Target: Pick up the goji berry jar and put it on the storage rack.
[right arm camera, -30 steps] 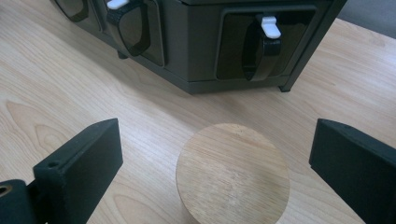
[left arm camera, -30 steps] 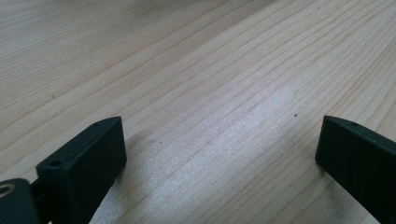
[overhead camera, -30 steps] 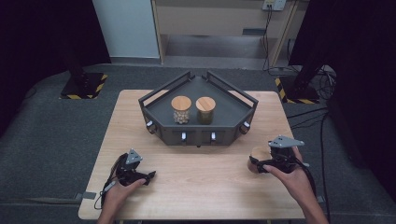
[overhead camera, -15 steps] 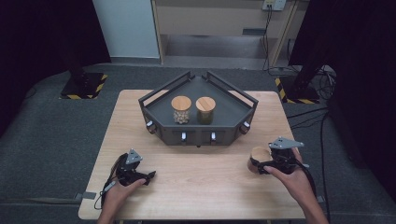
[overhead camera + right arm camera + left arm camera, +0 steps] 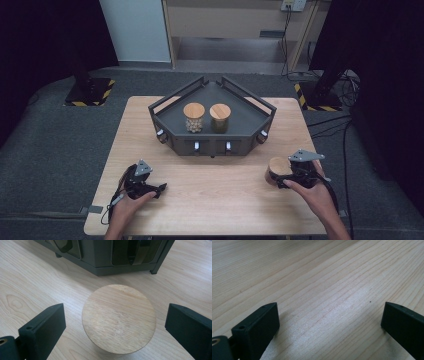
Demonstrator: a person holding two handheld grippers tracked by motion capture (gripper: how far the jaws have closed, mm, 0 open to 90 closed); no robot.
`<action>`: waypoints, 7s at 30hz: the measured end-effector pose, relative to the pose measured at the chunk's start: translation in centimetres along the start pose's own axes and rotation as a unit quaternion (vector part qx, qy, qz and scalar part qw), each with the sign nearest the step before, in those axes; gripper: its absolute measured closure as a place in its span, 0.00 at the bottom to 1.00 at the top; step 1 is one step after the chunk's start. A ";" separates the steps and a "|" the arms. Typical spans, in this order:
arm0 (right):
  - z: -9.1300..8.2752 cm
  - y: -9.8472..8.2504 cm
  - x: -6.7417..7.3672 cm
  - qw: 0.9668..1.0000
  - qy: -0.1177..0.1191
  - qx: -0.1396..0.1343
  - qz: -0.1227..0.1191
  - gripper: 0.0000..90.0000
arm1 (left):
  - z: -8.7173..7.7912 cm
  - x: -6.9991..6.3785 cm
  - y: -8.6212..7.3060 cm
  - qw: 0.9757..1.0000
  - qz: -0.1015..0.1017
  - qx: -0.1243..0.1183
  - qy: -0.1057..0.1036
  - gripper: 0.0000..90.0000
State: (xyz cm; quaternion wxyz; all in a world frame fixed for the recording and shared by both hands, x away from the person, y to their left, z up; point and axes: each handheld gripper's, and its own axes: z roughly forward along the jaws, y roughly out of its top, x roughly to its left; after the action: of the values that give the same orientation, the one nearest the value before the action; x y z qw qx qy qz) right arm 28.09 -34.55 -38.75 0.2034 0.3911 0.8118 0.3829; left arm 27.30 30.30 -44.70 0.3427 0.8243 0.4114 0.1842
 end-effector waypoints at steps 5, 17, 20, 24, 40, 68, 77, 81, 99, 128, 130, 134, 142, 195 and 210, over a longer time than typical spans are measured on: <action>0.5 -0.3 -0.2 1.000 0.000 0.007 0.005 0.04 | 0.0 0.0 0.0 1.000 0.000 0.000 0.000 0.01; 1.6 -1.2 -0.8 1.000 0.000 0.020 0.022 0.04 | 0.0 0.0 0.0 1.000 0.000 0.000 0.000 0.01; 1.9 -1.4 -0.9 0.999 0.002 0.024 0.025 0.04 | 0.0 0.0 0.0 1.000 0.000 0.000 0.000 0.01; 2.3 -1.7 -1.0 0.999 0.004 0.027 0.029 0.05 | 0.0 0.0 0.0 1.000 -0.001 0.000 0.000 0.01; 3.6 -2.4 -1.1 0.999 0.009 0.027 0.040 0.12 | 0.0 0.0 0.0 1.000 -0.001 0.000 0.000 0.01; 4.1 -2.4 -0.2 1.000 0.001 0.022 0.022 0.29 | 0.0 0.0 0.0 1.000 -0.001 0.000 0.001 0.01; 3.6 -2.2 -0.4 1.000 -0.003 0.010 0.029 0.29 | 0.0 0.0 0.0 1.000 -0.001 0.000 0.000 0.01; 3.3 -1.8 -0.5 1.000 -0.003 0.010 0.027 0.29 | 0.0 0.0 0.0 1.000 -0.001 0.000 0.001 0.01; 3.2 0.2 -0.8 1.000 0.004 0.008 0.016 0.29 | 0.0 0.0 0.0 1.000 -0.001 0.000 0.001 0.01; 2.6 3.9 -0.9 1.000 0.017 0.012 -0.013 0.29 | 0.0 0.0 0.0 1.000 -0.001 0.000 0.001 0.01; 2.6 4.2 -0.9 1.000 0.019 0.013 -0.014 0.29 | 0.0 0.0 0.0 1.000 -0.001 0.000 0.000 0.01; 2.3 4.7 -0.9 1.000 0.024 0.010 -0.015 0.29 | 0.0 0.0 0.0 1.000 -0.001 0.000 0.000 0.01; 1.6 6.2 -0.8 0.999 0.025 0.013 -0.029 0.29 | 0.0 0.0 0.0 1.000 -0.001 0.000 0.001 0.01; -0.7 14.1 -1.1 0.997 0.040 0.016 -0.058 0.29 | 0.0 0.0 0.0 1.000 -0.001 0.000 0.000 0.01; 0.7 16.6 -0.7 0.997 0.048 0.015 -0.064 0.29 | 0.0 0.0 0.0 1.000 -0.001 0.000 0.000 0.01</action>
State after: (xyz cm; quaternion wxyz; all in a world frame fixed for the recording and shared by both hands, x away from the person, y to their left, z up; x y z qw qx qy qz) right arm 36.92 -28.15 -26.22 0.1826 0.3228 0.8494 0.3755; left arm 27.29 30.29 -44.70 0.3425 0.8240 0.4120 0.1843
